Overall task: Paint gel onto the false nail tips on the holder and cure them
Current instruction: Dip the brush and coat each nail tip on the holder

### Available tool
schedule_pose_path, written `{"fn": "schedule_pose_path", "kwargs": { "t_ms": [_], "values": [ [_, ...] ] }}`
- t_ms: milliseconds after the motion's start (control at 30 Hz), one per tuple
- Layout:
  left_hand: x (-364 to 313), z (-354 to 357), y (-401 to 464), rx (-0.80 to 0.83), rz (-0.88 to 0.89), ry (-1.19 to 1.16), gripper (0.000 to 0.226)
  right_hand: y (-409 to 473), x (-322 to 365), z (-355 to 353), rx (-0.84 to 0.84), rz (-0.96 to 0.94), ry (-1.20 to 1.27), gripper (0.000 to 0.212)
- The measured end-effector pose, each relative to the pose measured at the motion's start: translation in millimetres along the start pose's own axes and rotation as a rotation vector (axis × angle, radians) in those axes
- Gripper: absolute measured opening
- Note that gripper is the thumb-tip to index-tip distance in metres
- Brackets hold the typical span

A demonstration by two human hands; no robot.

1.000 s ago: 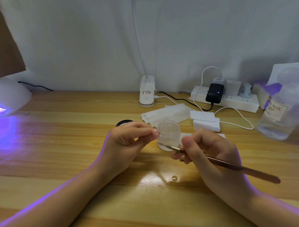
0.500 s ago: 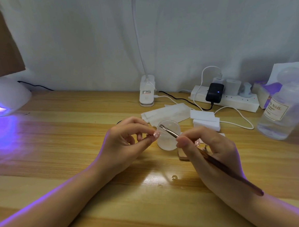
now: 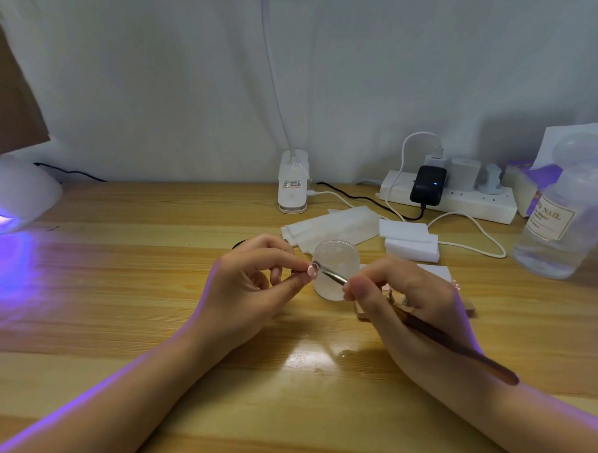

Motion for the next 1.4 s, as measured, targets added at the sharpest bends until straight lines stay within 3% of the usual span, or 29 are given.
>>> {"fn": "schedule_pose_path", "kwargs": {
  "t_ms": [133, 367, 533, 700, 900, 1033, 1233, 1400],
  "values": [
    [2.4, 0.0, 0.5, 0.003, 0.005, 0.011, 0.017, -2.5, 9.7, 0.0, -0.016, -0.092, -0.015, 0.038],
    [1.5, -1.3, 0.3, -0.002, 0.029, 0.008, 0.015, 1.2, 3.4, 0.2, -0.018, -0.039, -0.018, 0.029],
    [0.0, -0.1, 0.5, -0.003, 0.036, 0.011, 0.008, -2.4, 8.4, -1.0, -0.028, -0.081, 0.012, 0.043],
    [-2.3, 0.6, 0.6, 0.005, 0.039, 0.015, 0.010, 0.6, -1.8, 0.0, -0.011, 0.007, 0.001, 0.030],
    [-1.3, 0.2, 0.3, -0.008, 0.015, 0.030, 0.004, -1.0, 6.7, -1.3, -0.013, -0.055, 0.018, 0.038],
    [-1.1, 0.1, 0.4, -0.008, 0.001, 0.023, 0.006, 2.0, -4.3, 0.4, 0.001, 0.054, 0.010, 0.034],
    [-1.8, -1.3, 1.1, -0.030, -0.010, 0.014, 0.005, -1.4, 7.1, 2.5, 0.036, -0.036, 0.059, 0.038],
    [-1.3, -1.7, 1.0, -0.023, -0.019, -0.015, 0.009, 1.5, -10.3, 0.3, 0.019, 0.134, 0.065, 0.025]
  ]
}}
Point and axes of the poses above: each hand's wrist, its own y-axis towards the middle knuckle, its own z-axis out of the palm, x = y × z, the point moved 10 cm from there along y, towards the middle knuckle, and after that the axes turned 13 degrees about -y, right-handed, at the moved point
